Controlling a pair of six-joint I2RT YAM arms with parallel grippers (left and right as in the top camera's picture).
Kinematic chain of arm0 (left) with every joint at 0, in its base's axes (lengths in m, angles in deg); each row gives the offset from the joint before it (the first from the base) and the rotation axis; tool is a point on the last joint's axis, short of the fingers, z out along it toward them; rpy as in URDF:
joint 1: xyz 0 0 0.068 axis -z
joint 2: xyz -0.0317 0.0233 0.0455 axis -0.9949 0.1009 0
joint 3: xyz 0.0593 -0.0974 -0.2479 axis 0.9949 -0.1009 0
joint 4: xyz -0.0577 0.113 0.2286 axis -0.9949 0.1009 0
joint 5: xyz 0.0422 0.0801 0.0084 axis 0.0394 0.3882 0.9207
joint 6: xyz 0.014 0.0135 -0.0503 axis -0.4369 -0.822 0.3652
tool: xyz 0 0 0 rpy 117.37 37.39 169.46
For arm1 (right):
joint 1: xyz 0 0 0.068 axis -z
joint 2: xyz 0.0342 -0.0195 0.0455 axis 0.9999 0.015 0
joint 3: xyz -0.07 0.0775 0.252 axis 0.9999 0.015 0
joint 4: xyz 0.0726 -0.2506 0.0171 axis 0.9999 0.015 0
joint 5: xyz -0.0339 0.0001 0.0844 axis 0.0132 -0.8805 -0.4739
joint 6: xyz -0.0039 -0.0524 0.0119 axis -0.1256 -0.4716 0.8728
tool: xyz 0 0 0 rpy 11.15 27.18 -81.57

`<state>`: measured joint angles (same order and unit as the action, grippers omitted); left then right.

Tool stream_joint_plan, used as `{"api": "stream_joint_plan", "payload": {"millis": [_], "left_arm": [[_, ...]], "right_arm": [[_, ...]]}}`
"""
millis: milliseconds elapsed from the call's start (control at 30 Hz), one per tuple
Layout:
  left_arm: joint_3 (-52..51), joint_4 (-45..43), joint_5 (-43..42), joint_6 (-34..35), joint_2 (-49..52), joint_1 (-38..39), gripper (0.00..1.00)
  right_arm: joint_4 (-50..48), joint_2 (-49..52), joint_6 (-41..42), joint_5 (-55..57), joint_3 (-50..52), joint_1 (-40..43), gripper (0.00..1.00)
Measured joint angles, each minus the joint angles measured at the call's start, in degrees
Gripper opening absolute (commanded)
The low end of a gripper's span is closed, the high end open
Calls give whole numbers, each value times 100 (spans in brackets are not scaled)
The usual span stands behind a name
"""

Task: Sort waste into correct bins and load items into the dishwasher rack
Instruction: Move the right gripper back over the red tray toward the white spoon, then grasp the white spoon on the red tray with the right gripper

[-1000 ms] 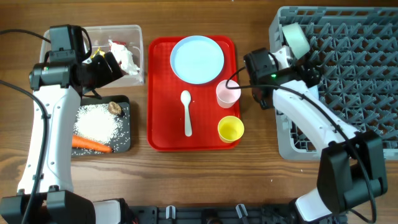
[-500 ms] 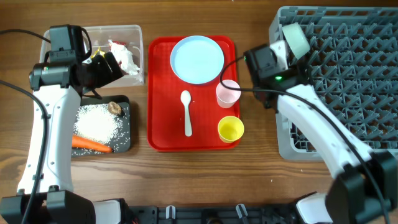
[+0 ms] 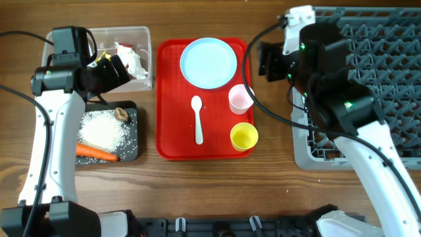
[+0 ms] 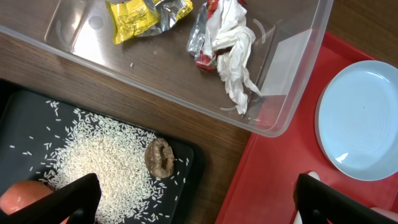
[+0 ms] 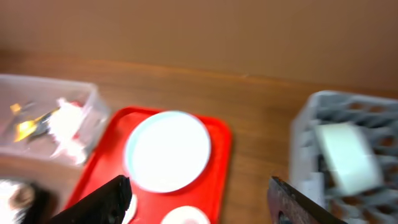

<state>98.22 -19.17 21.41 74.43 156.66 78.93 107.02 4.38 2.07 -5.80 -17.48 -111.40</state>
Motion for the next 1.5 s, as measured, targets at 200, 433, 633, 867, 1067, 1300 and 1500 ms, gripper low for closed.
{"api": "stream_joint_plan", "payload": {"millis": [200, 433, 633, 867, 1067, 1300, 1500], "left_arm": [[0, -2, 2, 0, 0, 0, 100], [0, 0, 2, 0, 0, 2, 100], [0, 2, 2, 0, 0, 2, 100], [0, 2, 0, 0, 0, 2, 100], [0, 0, 2, 0, 0, 0, 100], [0, 0, 0, 0, 0, 2, 100], [0, 2, 2, 0, 0, 0, 100]], "right_arm": [[802, 581, 201, -417, 0, 0, 82], [1261, 822, 295, -505, 2, 0, 99], [931, 822, 481, -713, 2, 2, 100], [197, 1384, 509, -1589, 2, -494, 88], [-179, 2328, 940, -1569, 2, -1631, 72], [-437, 3272, 1539, -1440, 2, -1814, 65], [-334, 3980, 2127, -1495, 2, -1810, 45]]}}
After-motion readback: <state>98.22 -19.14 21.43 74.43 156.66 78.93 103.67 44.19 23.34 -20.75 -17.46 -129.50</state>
